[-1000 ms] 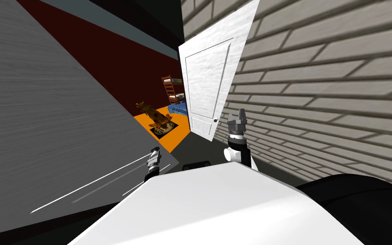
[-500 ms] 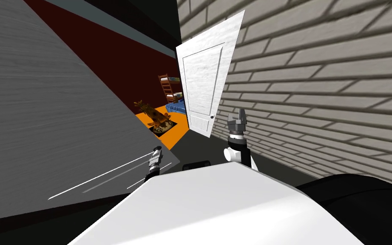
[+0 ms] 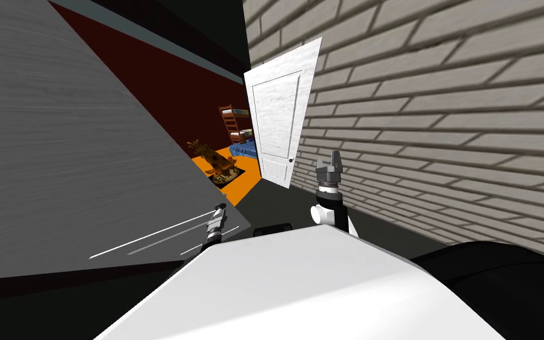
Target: Pull the door open
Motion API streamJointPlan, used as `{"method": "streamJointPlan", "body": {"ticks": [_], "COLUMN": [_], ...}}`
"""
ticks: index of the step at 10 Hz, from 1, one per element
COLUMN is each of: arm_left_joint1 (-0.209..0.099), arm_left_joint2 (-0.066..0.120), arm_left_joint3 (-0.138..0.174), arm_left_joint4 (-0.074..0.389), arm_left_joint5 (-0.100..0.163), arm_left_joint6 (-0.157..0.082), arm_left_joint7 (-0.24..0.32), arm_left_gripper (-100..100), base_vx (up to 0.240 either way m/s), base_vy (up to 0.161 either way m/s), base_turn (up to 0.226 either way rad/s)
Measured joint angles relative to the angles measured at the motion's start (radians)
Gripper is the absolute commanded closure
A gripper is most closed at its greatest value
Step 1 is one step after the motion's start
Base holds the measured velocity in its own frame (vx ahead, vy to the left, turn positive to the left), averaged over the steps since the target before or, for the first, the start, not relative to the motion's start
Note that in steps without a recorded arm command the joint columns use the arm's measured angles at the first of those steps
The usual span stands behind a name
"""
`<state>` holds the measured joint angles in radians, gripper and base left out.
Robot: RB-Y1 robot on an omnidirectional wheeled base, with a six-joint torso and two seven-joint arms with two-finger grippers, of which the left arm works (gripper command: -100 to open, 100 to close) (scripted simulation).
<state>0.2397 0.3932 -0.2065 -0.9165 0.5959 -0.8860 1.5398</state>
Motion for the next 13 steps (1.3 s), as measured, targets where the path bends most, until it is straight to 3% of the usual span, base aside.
{"method": "streamJointPlan", "body": {"ticks": [5,8,9,13], "arm_left_joint1": [0.022,0.044,0.046,0.082], "arm_left_joint2": [0.044,0.066,0.066,0.099], "arm_left_joint3": [-0.049,-0.076,-0.079,-0.114], "arm_left_joint4": [0.003,-0.007,-0.005,0.005], "arm_left_joint5": [-0.030,-0.045,-0.046,-0.074], "arm_left_joint6": [-0.048,-0.069,-0.069,-0.139], "arm_left_joint7": [0.057,0.084,0.086,0.126], "arm_left_gripper": [100,100,100,100], "base_vx": [-0.210,-0.158,-0.060,-0.076], "base_vy": [0.018,0.025,0.001,0.006], "base_turn": [-0.100,-0.068,-0.009,0.002]}}
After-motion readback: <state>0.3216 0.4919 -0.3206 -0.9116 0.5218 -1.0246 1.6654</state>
